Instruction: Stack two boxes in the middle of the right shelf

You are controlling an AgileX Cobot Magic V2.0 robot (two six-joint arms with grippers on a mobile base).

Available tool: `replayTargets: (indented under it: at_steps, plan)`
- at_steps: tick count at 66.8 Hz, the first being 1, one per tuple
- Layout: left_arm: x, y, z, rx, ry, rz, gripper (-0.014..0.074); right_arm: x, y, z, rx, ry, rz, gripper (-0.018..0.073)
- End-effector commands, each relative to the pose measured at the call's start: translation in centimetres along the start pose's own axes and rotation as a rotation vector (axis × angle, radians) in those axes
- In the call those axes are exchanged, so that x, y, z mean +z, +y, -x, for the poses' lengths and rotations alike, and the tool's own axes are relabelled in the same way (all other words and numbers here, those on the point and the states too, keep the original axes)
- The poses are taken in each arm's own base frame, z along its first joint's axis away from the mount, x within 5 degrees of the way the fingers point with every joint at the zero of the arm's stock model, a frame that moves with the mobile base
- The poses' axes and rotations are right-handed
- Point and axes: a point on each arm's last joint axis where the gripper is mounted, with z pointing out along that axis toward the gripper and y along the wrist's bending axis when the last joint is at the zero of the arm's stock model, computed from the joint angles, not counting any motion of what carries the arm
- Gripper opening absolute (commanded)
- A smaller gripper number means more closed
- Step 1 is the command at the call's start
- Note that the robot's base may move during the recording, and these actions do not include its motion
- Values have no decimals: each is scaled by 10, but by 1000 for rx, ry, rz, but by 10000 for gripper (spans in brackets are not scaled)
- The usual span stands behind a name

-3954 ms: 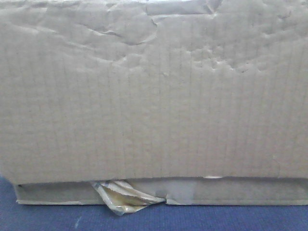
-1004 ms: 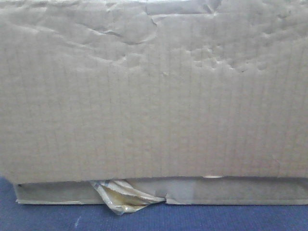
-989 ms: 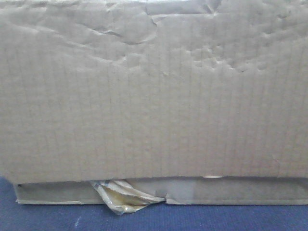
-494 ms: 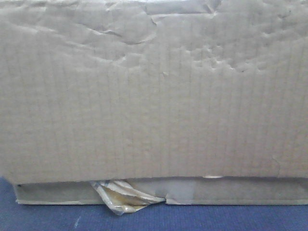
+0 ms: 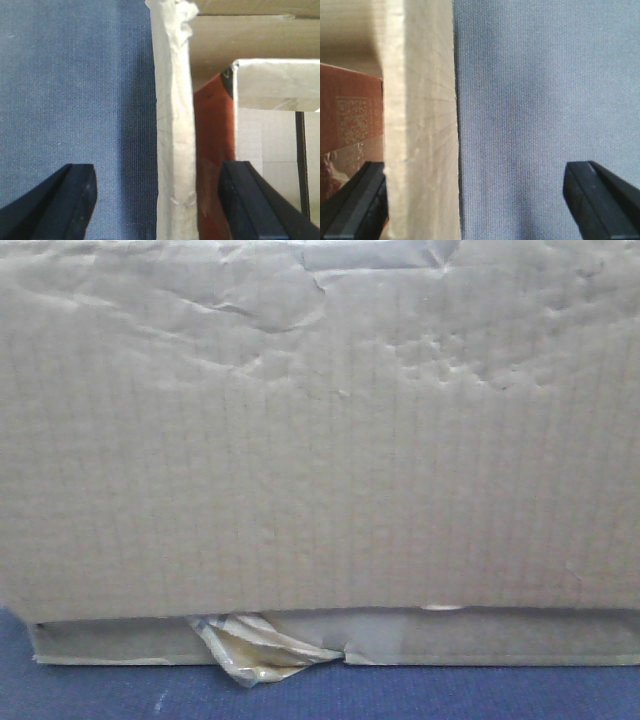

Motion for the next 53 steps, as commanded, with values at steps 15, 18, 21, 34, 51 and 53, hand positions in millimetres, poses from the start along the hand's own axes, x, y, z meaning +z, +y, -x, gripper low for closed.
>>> replayTargets:
  at_steps: [15,18,21,34,51,53]
  plan:
    - [-12,6,-2,0,-34,13,401,-2,-1,0,-5,-15,-7,559]
    - [-12,6,-2,0,-34,13,401,-2,-1,0,-5,-15,-7,559]
    - [-12,6,-2,0,-34,13,401,-2,-1,0,-5,-15,-7,559]
    - [-11,5,-3,-1,-28,12,401,-2,-1,0,-5,-15,-7,559]
    - [3,6,-12,8,27,29,401,-2,-1,0,-5,-15,-7,559]
    - [6,6,-14,10,38,34,401,-2,-1,0,-5,-15,-7,559]
